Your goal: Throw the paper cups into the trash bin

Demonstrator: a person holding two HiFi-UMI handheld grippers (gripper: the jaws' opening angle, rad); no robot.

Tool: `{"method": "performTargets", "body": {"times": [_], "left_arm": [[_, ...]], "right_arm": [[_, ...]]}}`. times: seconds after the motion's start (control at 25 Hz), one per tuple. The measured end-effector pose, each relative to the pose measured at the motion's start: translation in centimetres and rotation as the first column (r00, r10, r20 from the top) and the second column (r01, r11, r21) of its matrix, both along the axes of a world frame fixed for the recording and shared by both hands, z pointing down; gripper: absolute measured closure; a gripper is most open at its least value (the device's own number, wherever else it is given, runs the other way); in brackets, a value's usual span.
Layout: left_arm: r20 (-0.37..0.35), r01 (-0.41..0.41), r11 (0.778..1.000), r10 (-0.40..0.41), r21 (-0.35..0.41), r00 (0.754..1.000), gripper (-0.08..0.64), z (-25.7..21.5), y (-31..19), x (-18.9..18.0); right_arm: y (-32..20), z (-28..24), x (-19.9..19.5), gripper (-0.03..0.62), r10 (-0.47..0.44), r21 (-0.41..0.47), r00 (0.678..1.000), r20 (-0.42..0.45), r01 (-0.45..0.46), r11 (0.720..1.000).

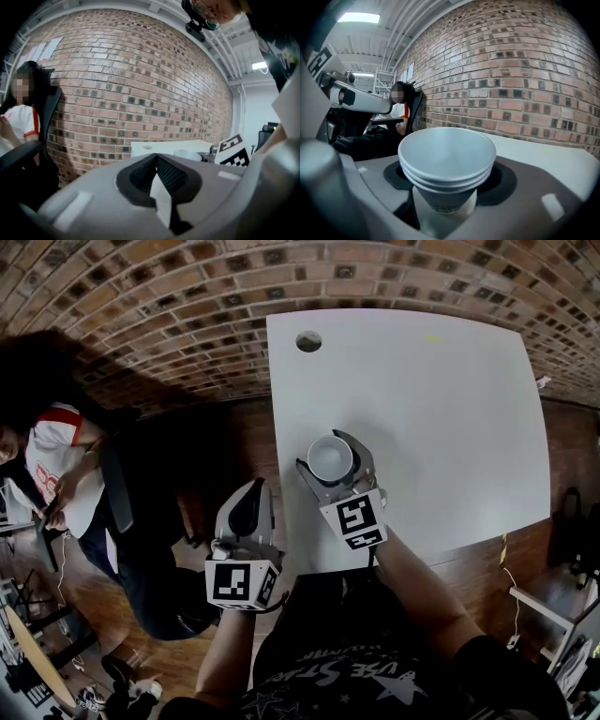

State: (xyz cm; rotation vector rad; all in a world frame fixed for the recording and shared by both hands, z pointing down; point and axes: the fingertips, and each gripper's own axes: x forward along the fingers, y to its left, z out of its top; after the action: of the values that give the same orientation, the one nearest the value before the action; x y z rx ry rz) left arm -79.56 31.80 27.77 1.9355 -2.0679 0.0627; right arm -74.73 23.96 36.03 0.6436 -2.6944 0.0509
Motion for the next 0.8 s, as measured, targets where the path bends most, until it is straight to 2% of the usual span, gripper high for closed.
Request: {"method": "performTargets", "body": {"times": [0.32, 0.44, 0.8], "left_arm": [[0.001, -0.027, 1.000, 0.028, -0.013, 1.000, 0.555, 0.3, 0.6, 0.3], [-0.002, -0.033, 0.999, 0.033, -0.002, 0.999, 0.555, -0.2, 0.6, 0.3], [0.016, -0.089, 0.995, 0.088, 0.054, 0.996, 0.555, -1.6, 0.5, 1.5]], "right_arm": [[1.1, -2.0, -0.5, 0.252, -0.029, 0.051, 0.999, 0.032, 0.027, 0.998], [1.6, -2.7, -0.4, 0.252, -0.037, 0.044, 0.999, 0.039, 0.035, 0.998], [1.7, -6.1, 3.2, 0.252, 0.036, 0.057, 0.997, 0.073, -0.041, 0.998]]}}
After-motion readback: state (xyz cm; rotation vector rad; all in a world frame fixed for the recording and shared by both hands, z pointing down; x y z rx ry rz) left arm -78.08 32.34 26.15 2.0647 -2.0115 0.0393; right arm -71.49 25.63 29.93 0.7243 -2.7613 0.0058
